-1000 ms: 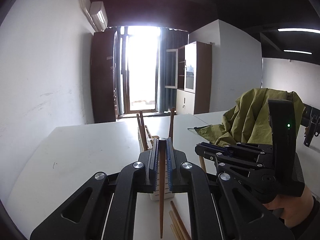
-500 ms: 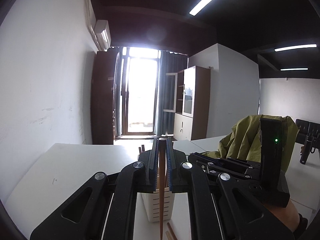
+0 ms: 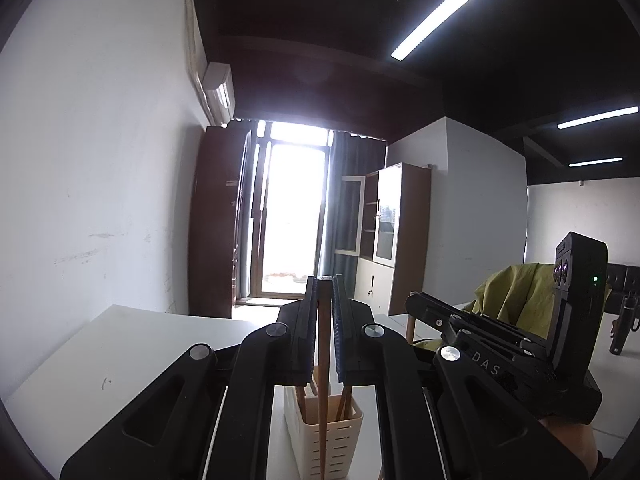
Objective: Organize utensils
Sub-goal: 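Lift both held chopsticks and carry them above the white holder, then lower both chopsticks into the holder slots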
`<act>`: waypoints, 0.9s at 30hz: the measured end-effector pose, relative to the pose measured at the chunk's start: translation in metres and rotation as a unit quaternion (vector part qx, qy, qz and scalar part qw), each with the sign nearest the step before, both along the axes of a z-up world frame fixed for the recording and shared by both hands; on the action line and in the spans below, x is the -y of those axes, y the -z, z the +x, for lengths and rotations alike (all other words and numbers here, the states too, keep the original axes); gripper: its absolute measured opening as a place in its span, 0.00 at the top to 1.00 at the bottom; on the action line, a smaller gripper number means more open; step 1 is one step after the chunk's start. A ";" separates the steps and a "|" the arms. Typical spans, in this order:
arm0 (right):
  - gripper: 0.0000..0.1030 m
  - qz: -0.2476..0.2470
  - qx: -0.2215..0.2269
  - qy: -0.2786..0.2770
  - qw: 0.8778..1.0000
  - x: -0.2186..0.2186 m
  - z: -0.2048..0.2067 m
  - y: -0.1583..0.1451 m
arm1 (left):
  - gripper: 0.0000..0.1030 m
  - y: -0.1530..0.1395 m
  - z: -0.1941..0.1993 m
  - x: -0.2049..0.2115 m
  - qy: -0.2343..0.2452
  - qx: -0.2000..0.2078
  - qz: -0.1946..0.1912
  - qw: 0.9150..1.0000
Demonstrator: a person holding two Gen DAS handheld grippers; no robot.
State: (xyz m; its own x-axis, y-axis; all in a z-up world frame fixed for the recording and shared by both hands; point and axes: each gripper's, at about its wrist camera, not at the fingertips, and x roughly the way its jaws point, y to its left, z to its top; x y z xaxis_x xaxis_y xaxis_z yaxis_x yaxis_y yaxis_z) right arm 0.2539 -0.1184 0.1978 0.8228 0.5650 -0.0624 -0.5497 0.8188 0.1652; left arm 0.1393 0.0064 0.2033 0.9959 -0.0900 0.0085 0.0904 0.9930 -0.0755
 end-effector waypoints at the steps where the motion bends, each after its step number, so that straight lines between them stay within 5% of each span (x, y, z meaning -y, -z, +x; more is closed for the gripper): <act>1: 0.93 0.006 0.009 0.005 1.000 0.002 0.000 -0.002 | 0.94 -0.001 -0.001 -0.001 -0.002 0.007 -0.002 1.000; 16: 0.93 0.102 0.121 -0.015 0.987 0.027 -0.002 -0.008 | 0.94 -0.008 -0.016 0.001 -0.028 0.116 -0.007 0.993; 27: 0.93 0.113 0.152 -0.019 0.982 0.023 0.009 0.003 | 0.94 -0.001 -0.002 0.005 -0.031 0.133 -0.009 0.991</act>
